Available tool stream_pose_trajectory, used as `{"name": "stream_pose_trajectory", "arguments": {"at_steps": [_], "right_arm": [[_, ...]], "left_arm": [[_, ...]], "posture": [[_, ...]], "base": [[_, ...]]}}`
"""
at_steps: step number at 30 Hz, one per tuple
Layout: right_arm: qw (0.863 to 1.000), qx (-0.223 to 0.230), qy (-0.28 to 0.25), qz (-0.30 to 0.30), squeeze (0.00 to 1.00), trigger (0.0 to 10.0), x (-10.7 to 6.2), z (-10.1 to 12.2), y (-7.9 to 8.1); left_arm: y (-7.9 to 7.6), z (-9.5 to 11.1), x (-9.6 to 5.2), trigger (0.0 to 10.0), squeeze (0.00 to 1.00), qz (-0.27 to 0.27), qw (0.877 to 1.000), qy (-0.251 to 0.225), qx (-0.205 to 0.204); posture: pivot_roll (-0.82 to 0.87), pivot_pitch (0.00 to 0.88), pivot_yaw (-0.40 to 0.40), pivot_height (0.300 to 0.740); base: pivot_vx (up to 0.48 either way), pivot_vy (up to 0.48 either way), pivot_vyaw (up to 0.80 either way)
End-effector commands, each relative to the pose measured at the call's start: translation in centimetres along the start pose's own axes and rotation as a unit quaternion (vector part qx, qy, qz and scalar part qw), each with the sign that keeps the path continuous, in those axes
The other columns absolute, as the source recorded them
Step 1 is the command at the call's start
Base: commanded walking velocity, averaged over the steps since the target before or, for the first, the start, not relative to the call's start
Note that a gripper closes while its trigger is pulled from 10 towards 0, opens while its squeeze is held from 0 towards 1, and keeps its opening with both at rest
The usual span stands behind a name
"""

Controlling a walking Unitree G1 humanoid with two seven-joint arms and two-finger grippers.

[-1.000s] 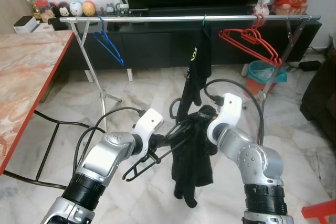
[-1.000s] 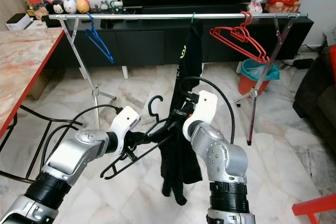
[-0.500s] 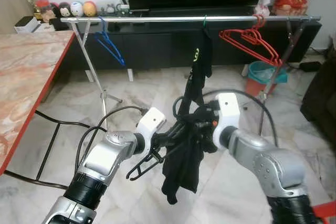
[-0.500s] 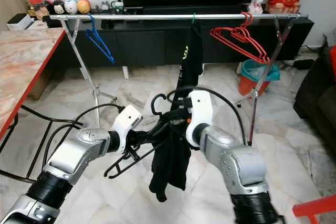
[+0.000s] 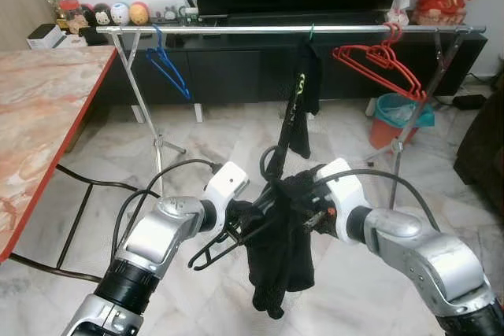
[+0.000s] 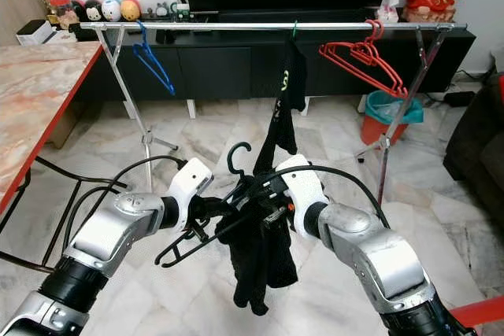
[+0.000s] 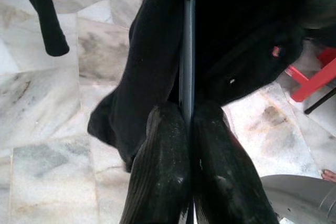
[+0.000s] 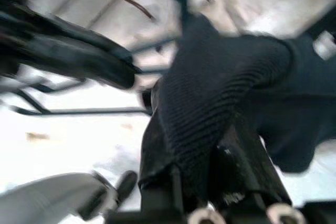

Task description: Hang hanger

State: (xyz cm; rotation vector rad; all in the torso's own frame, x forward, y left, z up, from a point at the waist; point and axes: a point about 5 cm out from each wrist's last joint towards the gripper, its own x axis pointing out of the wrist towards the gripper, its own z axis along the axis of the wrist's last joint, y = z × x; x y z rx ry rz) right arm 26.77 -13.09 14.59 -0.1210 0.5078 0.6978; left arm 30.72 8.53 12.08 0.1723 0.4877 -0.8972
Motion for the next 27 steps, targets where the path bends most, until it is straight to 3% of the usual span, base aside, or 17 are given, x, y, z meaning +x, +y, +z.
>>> {"name": "stream_pose_trajectory", "arguments": {"at_steps": [1,5,8,11,27], "right_arm": [[0.998,-0.019,-0.051,0.041,0.00,10.0,-0.8,1.9,1.2],[0.992,-0.051,-0.061,0.101,0.00,10.0,-1.2,1.8,2.8],[0.987,-0.043,-0.083,0.134,0.00,10.0,-1.3,2.2,3.7],[0.983,-0.057,-0.072,0.158,0.00,10.0,-1.4,1.9,4.3],[0.984,-0.061,-0.062,0.154,0.00,10.0,-1.6,1.3,4.0]], "left_arm": [[0.8,0.9,-0.2,10.0,0.00,0.024,1.000,-0.017,0.005],[1.4,1.1,-0.2,10.0,0.00,0.052,0.998,-0.023,0.000],[1.7,1.5,-0.2,10.0,0.00,0.066,0.997,-0.035,-0.011],[1.7,1.5,-0.2,10.0,0.00,0.067,0.997,-0.035,-0.009],[1.8,1.6,-0.2,10.0,0.00,0.070,0.997,-0.039,-0.007]], "posture": [[0.03,0.000,0.012,0.740],[0.03,0.000,0.013,0.740],[0.03,0.000,0.009,0.740],[0.04,0.000,0.007,0.740],[0.04,0.000,0.006,0.740]], "base": [[0.000,0.000,0.00],[0.000,0.000,0.00],[0.000,0.000,0.00],[0.000,0.000,0.00],[0.000,0.000,0.00]]}}
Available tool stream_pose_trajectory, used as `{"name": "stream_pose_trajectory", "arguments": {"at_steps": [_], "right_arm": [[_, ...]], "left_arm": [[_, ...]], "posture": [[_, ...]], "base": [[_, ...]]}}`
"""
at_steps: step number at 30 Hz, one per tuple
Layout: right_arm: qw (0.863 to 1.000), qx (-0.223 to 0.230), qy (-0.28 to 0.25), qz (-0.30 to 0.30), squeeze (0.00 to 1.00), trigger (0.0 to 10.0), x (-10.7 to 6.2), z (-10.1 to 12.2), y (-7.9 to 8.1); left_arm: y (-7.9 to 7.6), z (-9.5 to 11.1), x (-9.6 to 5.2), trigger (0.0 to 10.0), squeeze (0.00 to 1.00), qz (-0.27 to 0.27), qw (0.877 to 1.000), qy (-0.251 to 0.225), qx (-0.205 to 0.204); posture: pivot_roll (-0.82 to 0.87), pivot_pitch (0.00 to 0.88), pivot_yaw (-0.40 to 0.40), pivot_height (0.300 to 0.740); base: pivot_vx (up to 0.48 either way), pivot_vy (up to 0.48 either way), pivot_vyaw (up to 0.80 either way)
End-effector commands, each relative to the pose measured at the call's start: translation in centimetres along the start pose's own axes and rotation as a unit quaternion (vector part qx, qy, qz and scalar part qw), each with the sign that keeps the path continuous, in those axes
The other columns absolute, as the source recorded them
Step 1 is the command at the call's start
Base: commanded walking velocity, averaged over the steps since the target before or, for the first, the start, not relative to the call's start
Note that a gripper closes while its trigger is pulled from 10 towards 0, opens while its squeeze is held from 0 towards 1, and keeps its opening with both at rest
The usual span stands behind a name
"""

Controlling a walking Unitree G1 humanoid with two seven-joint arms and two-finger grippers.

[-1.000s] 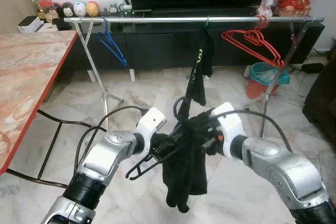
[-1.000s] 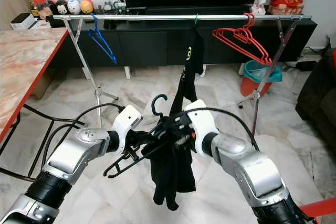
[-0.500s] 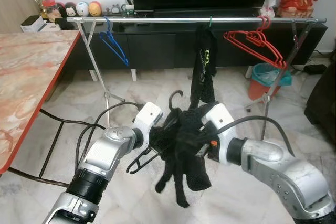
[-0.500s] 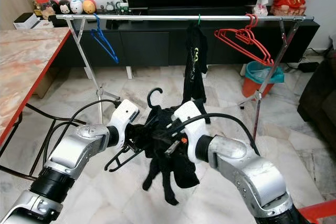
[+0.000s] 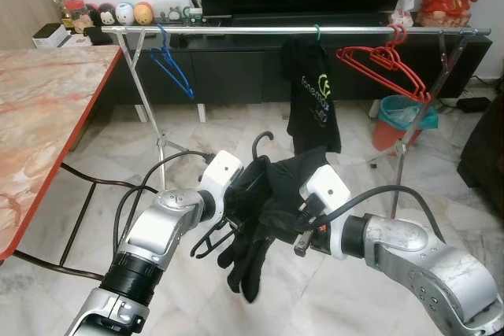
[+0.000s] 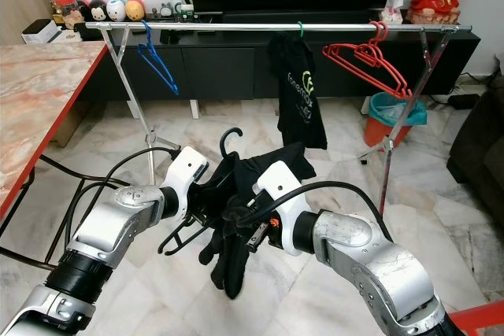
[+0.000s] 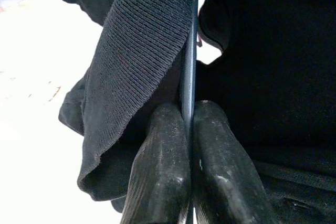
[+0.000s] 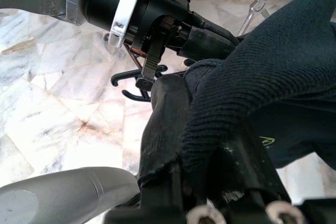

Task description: Hang hanger

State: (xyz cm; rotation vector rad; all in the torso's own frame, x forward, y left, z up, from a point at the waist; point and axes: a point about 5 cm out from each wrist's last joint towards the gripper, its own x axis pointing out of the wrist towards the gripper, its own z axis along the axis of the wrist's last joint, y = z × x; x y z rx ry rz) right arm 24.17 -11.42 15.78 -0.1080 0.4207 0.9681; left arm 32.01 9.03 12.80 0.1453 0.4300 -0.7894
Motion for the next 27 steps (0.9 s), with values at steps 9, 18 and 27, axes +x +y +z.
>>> {"name": "stream_pose_trajectory", "arguments": {"at_steps": [9,18,27], "right_arm": [[0.999,-0.021,-0.021,0.029,0.00,10.0,0.1,0.9,1.0],[0.995,-0.032,0.016,-0.096,0.00,10.0,-0.7,-0.2,-2.8],[0.962,-0.052,0.074,-0.259,0.00,10.0,-2.4,-1.7,-7.7]], "left_arm": [[0.5,0.7,-0.1,10.0,0.00,0.016,1.000,-0.009,0.006],[0.3,0.1,-0.4,10.0,0.00,-0.003,1.000,0.001,0.026],[-0.1,-0.9,-1.0,10.0,0.00,-0.044,0.997,0.026,0.057]], "posture": [[0.04,0.000,0.006,0.740],[0.04,0.000,0.007,0.740],[0.04,0.000,0.010,0.740]], "base": [[0.000,0.000,0.00],[0.000,0.000,0.00],[0.000,0.000,0.00]]}}
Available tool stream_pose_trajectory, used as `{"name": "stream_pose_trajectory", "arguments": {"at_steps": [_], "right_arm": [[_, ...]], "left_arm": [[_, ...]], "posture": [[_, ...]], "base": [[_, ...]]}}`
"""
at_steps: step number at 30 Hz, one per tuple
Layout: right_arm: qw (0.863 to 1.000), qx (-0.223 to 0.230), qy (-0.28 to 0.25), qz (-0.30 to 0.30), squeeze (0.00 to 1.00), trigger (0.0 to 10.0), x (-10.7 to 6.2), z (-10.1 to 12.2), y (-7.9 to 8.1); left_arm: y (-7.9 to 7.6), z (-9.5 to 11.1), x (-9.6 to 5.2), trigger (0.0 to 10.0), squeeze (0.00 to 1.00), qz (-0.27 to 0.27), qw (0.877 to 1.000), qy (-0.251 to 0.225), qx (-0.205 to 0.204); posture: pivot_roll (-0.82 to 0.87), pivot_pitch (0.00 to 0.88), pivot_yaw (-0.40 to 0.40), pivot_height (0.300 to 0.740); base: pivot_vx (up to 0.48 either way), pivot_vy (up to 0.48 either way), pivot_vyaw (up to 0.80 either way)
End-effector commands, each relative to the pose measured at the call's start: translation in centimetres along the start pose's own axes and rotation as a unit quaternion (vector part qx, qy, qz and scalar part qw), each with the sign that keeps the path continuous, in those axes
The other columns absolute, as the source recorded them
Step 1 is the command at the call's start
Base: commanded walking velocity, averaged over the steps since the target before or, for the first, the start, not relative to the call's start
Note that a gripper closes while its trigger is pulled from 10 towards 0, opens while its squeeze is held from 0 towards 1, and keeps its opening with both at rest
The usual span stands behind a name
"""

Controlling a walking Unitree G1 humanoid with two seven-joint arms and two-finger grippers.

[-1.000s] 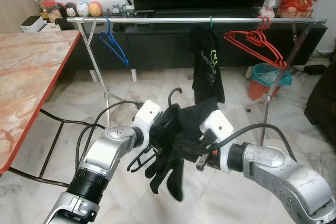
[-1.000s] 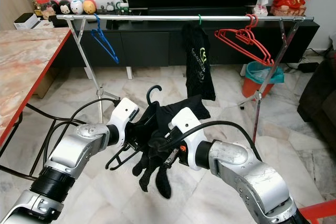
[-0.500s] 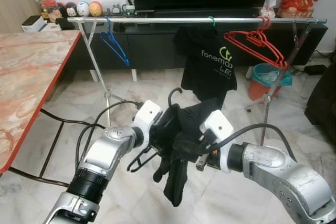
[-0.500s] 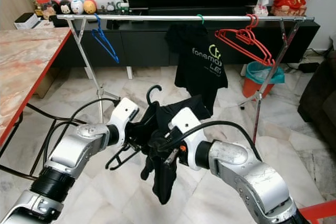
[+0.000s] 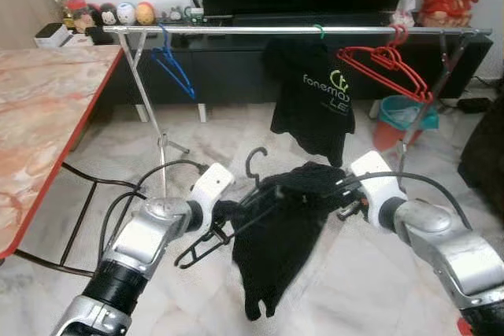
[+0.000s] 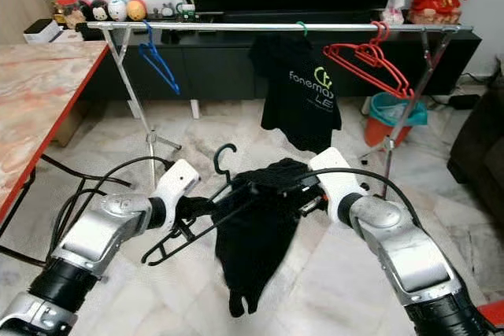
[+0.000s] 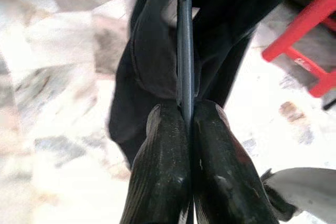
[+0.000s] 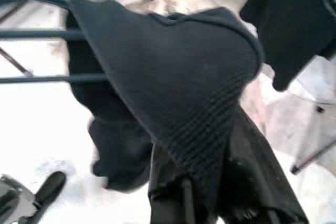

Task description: Hang hanger

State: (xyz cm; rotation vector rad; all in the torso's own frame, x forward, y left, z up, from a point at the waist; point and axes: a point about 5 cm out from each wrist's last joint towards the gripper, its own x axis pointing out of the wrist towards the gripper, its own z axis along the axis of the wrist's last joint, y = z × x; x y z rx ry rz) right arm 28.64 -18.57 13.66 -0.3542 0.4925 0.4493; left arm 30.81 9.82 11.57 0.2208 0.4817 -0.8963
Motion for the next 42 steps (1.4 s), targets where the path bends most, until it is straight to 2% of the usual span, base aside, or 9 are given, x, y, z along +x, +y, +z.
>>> {"name": "stream_pose_trajectory", "arguments": {"at_steps": [1,8,19,36,37,38,39,40,42], "right_arm": [[1.000,-0.013,-0.020,0.002,0.00,10.0,-0.1,0.8,0.1],[0.999,-0.027,-0.035,0.027,0.00,10.0,0.4,1.3,0.9],[0.982,-0.066,-0.028,0.174,0.00,10.0,-0.6,0.8,5.3],[0.978,-0.114,0.009,0.174,0.00,10.0,-1.0,-0.5,3.8],[0.976,-0.117,0.009,0.183,0.22,10.0,-1.2,-0.6,4.1],[0.975,-0.120,0.010,0.189,0.22,10.0,-1.3,-0.7,4.2],[0.973,-0.121,0.013,0.195,0.90,10.0,-1.4,-0.8,4.4],[0.971,-0.123,0.014,0.202,1.00,10.0,-1.5,-1.0,4.6],[0.970,-0.124,0.016,0.209,1.00,10.0,-1.6,-1.2,4.8]], "left_arm": [[0.2,0.8,-0.3,10.0,0.00,0.005,1.000,-0.010,0.023],[0.1,0.7,-0.4,10.0,0.00,-0.004,1.000,-0.010,0.024],[-0.3,1.0,-0.2,10.0,0.00,-0.015,1.000,-0.022,0.016],[-0.2,0.5,-0.7,10.0,0.00,-0.026,0.999,-0.013,0.026],[-0.1,0.6,-0.6,10.0,0.00,-0.024,0.999,-0.015,0.025],[-0.1,0.6,-0.6,10.0,0.00,-0.023,0.999,-0.016,0.025],[-0.1,0.7,-0.5,10.0,0.00,-0.023,0.999,-0.019,0.024],[-0.1,0.8,-0.4,10.0,0.00,-0.022,0.999,-0.022,0.023],[-0.1,0.9,-0.4,10.0,0.00,-0.020,0.999,-0.025,0.022]], "posture": [[0.04,0.000,0.010,0.740],[0.04,0.000,0.009,0.740],[0.03,0.000,0.008,0.740],[0.03,0.000,0.003,0.740],[0.03,0.000,0.003,0.740],[0.03,0.000,0.003,0.740],[0.03,0.000,0.004,0.740],[0.03,0.000,0.004,0.740],[0.03,0.000,0.003,0.740]], "base": [[0.000,0.000,0.00],[0.000,0.000,0.00],[0.000,0.000,0.00],[0.000,0.000,0.00],[0.000,0.000,0.00],[0.000,0.000,0.00],[0.000,0.000,0.00],[0.000,0.000,0.00],[0.000,0.000,0.00]]}}
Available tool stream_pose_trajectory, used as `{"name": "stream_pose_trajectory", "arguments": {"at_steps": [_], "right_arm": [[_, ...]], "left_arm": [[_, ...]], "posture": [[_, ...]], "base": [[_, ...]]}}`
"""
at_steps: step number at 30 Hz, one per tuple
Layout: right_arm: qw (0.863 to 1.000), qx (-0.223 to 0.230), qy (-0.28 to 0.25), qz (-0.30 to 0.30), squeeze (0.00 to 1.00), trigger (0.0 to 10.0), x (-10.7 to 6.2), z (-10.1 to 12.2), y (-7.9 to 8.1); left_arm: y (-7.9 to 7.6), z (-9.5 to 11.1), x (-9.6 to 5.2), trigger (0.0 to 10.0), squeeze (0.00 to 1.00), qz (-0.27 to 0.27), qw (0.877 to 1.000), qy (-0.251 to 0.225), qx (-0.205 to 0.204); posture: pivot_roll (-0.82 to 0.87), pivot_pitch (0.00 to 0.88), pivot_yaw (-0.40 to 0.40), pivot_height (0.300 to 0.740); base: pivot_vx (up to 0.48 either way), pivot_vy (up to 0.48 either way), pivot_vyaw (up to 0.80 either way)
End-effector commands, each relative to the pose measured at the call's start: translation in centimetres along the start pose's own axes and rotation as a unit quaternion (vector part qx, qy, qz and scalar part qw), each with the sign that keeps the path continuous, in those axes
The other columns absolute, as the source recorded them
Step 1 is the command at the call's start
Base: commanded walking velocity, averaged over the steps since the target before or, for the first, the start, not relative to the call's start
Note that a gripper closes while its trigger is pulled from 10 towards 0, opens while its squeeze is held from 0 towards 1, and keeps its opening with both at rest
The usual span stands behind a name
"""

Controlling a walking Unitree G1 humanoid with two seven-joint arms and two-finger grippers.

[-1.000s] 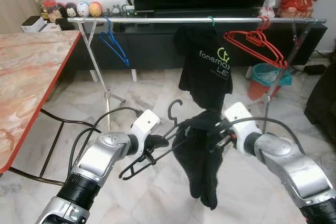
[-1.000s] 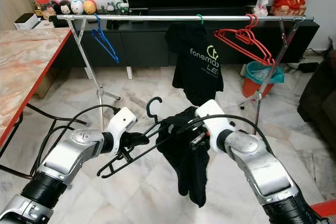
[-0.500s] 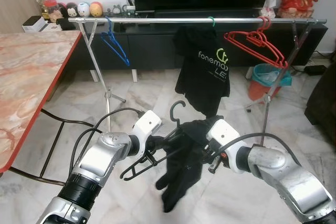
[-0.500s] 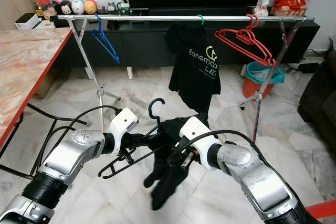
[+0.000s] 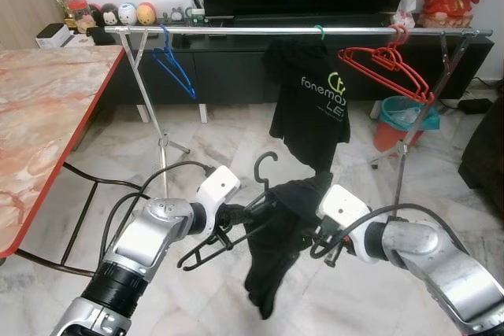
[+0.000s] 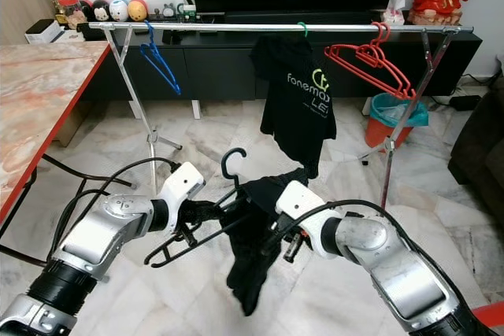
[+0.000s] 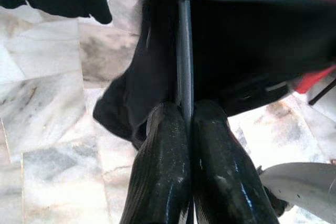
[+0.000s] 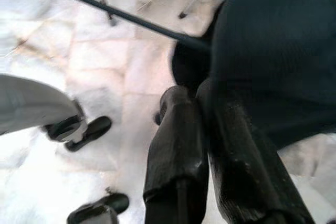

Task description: Hang hanger

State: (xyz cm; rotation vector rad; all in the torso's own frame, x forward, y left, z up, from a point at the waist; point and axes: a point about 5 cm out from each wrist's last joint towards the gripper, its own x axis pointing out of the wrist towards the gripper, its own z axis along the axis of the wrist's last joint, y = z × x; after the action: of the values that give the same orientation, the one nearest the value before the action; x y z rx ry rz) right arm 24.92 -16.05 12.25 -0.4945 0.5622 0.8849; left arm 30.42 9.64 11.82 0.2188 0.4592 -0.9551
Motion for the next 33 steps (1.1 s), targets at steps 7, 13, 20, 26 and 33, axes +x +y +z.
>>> {"name": "stream_pose_trajectory", "arguments": {"at_steps": [7,13,20,26,33], "right_arm": [[0.999,-0.019,0.011,0.037,1.00,10.0,0.0,-0.3,1.2],[0.999,-0.034,0.007,-0.017,1.00,10.0,-0.2,-0.2,-0.3],[0.988,-0.009,-0.024,-0.153,0.00,10.0,-1.5,0.8,-4.6],[0.984,-0.057,-0.005,-0.168,0.00,10.0,-3.2,0.7,-6.5],[0.990,-0.082,0.007,-0.119,0.00,10.0,-4.4,-0.6,-7.4]], "left_arm": [[0.5,0.9,-0.2,10.0,0.00,0.016,1.000,-0.022,0.008],[0.5,1.1,-0.2,10.0,0.00,0.017,0.999,-0.033,0.005],[0.3,0.8,-0.5,10.0,0.00,-0.001,0.999,-0.030,0.015],[-0.2,0.1,-1.4,10.0,0.00,-0.046,0.998,-0.012,0.038],[-0.9,-0.6,-2.6,10.0,0.00,-0.101,0.993,0.001,0.059]], "posture": [[0.03,0.000,0.002,0.740],[0.03,0.000,0.002,0.740],[0.02,0.000,0.002,0.740],[0.02,0.000,0.003,0.740],[0.02,0.000,0.000,0.740]], "base": [[0.000,0.000,0.00],[0.000,0.000,0.00],[0.000,0.000,0.00],[0.000,0.000,0.00],[0.000,0.000,0.00]]}}
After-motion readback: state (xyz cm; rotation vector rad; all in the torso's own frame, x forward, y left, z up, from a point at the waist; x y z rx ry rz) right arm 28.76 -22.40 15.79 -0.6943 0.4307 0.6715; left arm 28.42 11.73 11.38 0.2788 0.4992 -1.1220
